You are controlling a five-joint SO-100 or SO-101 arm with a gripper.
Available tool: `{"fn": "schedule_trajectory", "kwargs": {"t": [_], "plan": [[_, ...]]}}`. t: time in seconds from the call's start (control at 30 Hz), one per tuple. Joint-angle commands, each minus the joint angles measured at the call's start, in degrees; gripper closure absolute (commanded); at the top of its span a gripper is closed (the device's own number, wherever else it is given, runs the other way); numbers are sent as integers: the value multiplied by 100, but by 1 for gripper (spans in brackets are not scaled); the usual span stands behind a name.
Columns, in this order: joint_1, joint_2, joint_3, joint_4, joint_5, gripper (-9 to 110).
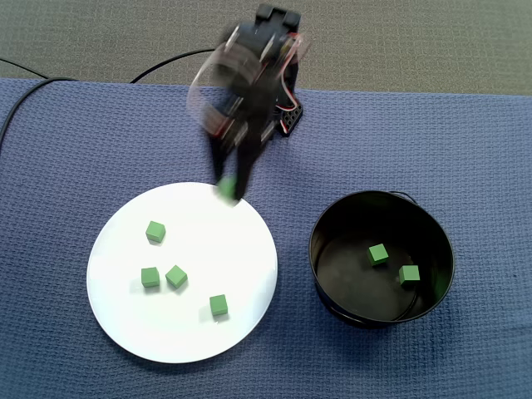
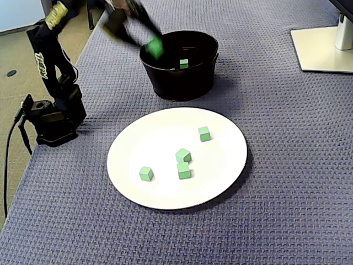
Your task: Pick up the items on the white plate and put them in the black container.
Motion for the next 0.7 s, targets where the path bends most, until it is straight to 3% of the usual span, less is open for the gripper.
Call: {"fn": "schedule_trajectory", "kwargs": {"t": [0.0, 0.2, 0.67], "plan": [[-1617, 677, -1063, -9, 914, 102], [-3234, -44, -158, -369, 1283, 102], [-3630, -3393, 1600, -1819, 1846, 102]]}}
